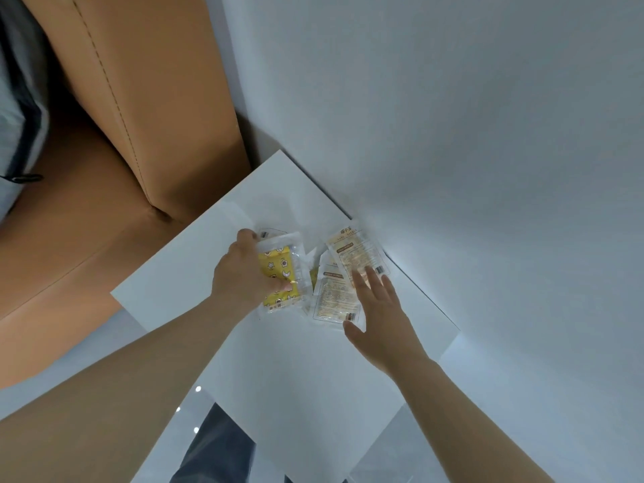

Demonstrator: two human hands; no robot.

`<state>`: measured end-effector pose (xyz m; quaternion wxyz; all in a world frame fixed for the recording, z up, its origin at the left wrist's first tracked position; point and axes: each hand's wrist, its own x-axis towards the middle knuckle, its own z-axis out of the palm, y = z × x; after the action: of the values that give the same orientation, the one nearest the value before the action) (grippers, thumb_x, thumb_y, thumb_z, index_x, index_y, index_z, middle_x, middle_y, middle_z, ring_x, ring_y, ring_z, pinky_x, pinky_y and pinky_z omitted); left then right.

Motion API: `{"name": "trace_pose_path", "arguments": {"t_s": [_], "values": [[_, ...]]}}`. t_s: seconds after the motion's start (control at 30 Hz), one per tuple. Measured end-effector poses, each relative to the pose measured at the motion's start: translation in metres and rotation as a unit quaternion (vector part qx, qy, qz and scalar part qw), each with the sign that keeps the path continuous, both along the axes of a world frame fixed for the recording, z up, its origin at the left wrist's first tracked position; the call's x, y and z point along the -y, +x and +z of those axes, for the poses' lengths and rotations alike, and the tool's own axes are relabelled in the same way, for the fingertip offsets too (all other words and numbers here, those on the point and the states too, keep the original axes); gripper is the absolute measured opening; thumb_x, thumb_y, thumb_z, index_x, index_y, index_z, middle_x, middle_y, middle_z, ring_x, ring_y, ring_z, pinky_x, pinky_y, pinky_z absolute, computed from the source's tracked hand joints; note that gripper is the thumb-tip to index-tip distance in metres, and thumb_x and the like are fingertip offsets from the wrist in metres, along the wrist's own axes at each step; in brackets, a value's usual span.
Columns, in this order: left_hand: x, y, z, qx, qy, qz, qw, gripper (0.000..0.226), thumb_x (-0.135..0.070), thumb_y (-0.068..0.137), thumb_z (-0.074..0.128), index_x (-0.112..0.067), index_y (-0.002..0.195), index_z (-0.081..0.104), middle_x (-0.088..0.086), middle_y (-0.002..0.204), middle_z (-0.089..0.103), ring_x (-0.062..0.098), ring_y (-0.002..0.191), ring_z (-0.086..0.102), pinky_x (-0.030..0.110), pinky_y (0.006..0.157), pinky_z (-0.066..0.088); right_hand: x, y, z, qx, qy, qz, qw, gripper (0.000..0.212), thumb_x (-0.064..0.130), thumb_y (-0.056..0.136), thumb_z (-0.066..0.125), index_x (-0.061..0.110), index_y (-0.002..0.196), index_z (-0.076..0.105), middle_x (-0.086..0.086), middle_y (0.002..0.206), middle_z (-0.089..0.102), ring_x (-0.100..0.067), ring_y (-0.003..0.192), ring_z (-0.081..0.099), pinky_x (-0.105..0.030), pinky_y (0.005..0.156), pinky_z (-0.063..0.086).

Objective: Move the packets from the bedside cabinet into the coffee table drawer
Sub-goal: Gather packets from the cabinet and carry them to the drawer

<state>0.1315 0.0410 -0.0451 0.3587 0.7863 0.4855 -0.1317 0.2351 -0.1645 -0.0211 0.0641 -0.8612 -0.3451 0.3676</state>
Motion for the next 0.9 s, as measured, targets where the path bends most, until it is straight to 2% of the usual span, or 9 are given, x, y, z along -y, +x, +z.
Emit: {"name": "trace_pose_path", "arguments": {"t_s": [0.07,0.13,0.2,0.23,0.37,0.53,0.7,0.8,0.9], "values": [[-0.001,-0.001,0.002,0.006,-0.042,0.037,0.998,0.080,-0.039,0.057,0.089,-0.016,0.115,0.038,-0.001,0.101,0.053,0.019,0.092,0.056,0.037,0.082,0.051,0.001,-0.007,0.000,0.008,0.012,-0.008,1.000,0.075,0.038,0.094,0.052,0.027,0.154,0.009,0.006,0.162,0.003,-0.016,0.149,-0.005,-0.032,0.119,0.013],[-0.001,-0.002,0.000,0.012,-0.075,0.048,0.996,0.065,-0.036,0.059,0.087,-0.014,0.107,0.050,-0.001,0.098,0.059,0.020,0.092,0.059,0.036,0.080,0.053,0.000,-0.007,0.000,0.036,0.040,-0.026,0.998,0.064,0.039,0.093,0.054,0.022,0.150,0.030,0.004,0.157,0.026,-0.017,0.148,0.011,-0.030,0.119,0.014],[-0.001,-0.006,-0.001,0.028,-0.103,0.056,0.993,0.046,-0.032,0.061,0.086,-0.017,0.096,0.061,0.000,0.091,0.065,0.020,0.089,0.062,0.032,0.075,0.052,-0.007,0.004,0.001,0.074,0.076,-0.076,0.991,0.049,0.036,0.092,0.058,0.017,0.136,0.049,0.000,0.142,0.047,-0.020,0.137,0.034,-0.032,0.114,0.031],[-0.002,-0.008,0.000,0.038,-0.113,0.067,0.991,0.040,-0.030,0.062,0.086,-0.018,0.092,0.063,-0.001,0.088,0.066,0.019,0.086,0.063,0.029,0.071,0.050,-0.014,0.013,0.001,0.083,0.087,-0.104,0.987,0.045,0.035,0.092,0.059,0.016,0.132,0.053,-0.001,0.137,0.051,-0.021,0.131,0.042,-0.032,0.107,0.038],[-0.007,-0.016,0.006,0.077,-0.149,0.095,0.981,0.032,-0.024,0.063,0.086,-0.021,0.085,0.064,-0.004,0.079,0.066,0.009,0.074,0.061,0.018,0.058,0.042,-0.044,0.038,-0.006,0.057,0.032,-0.124,0.990,0.060,0.037,0.089,0.062,0.013,0.139,0.040,-0.007,0.134,0.046,-0.026,0.118,0.053,-0.036,0.092,0.044],[-0.013,-0.033,0.010,0.065,-0.178,0.107,0.976,0.030,-0.018,0.062,0.086,-0.025,0.080,0.062,-0.005,0.079,0.066,0.008,0.073,0.062,0.020,0.057,0.043,-0.059,0.024,-0.016,0.082,0.016,-0.169,0.982,0.074,0.040,0.083,0.070,0.013,0.142,0.033,-0.009,0.129,0.047,-0.028,0.115,0.052,-0.038,0.090,0.046],[-0.011,-0.049,0.010,0.051,-0.206,0.122,0.970,0.038,-0.014,0.060,0.088,-0.021,0.089,0.066,-0.008,0.083,0.067,0.004,0.075,0.061,0.017,0.058,0.042,-0.059,0.012,-0.017,0.020,0.004,-0.235,0.972,0.074,0.043,0.075,0.076,0.018,0.136,0.042,-0.004,0.115,0.047,-0.025,0.107,0.052,-0.045,0.094,0.047],[-0.009,-0.052,0.010,0.048,-0.218,0.122,0.967,0.036,-0.012,0.061,0.087,-0.021,0.088,0.066,-0.007,0.083,0.068,0.005,0.074,0.062,0.018,0.057,0.043,-0.056,0.009,-0.015,0.027,0.015,-0.245,0.969,0.074,0.042,0.071,0.081,0.019,0.132,0.046,-0.005,0.129,0.040,-0.025,0.121,0.039,-0.041,0.100,0.042],[-0.008,-0.055,0.008,0.046,-0.216,0.126,0.967,0.038,-0.011,0.061,0.086,-0.019,0.093,0.066,-0.005,0.085,0.068,0.008,0.076,0.062,0.019,0.056,0.043,-0.060,0.010,-0.013,0.015,0.051,-0.274,0.960,0.094,0.032,0.066,0.086,0.021,0.142,0.031,-0.006,0.143,0.031,-0.029,0.126,0.039,-0.041,0.098,0.041]]}}
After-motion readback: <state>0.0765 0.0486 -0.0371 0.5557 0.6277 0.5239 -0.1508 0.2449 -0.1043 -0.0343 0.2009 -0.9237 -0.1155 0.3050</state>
